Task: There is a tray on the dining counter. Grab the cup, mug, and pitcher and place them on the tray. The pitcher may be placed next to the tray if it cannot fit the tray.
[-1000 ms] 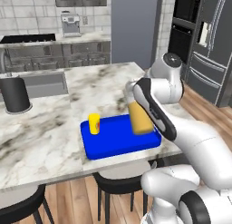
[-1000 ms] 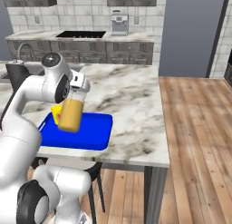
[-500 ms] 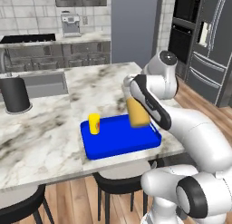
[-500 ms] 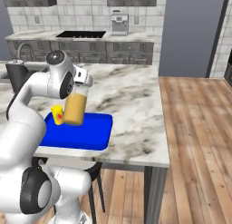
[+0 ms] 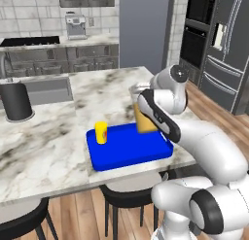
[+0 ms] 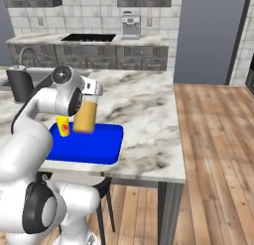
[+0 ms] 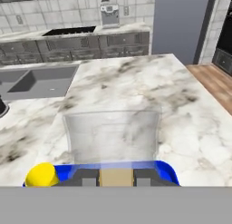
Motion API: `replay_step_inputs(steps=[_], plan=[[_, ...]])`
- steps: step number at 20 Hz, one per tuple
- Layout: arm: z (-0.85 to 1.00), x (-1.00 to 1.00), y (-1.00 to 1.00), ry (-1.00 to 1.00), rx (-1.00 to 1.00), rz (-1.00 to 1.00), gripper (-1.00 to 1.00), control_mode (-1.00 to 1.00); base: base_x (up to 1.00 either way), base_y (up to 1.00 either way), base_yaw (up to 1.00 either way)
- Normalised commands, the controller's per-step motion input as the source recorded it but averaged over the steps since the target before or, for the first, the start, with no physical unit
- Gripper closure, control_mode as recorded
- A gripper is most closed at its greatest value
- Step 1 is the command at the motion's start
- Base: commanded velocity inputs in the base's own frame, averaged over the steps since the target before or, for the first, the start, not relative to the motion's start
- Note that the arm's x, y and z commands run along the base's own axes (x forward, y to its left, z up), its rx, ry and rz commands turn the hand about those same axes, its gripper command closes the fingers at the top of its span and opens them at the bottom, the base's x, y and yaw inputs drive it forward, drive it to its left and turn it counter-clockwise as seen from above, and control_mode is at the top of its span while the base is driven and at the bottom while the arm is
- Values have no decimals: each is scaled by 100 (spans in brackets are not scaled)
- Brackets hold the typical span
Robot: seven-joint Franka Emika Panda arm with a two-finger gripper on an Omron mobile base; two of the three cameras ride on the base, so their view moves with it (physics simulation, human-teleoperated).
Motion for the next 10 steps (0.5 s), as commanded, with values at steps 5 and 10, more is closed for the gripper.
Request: replay_step_inputs(steps=[5, 10], plan=[[-1, 41, 0, 0, 0, 0, 100, -100, 0, 0, 0], [0, 22, 0, 2, 0, 0, 100, -100, 0, 0, 0]])
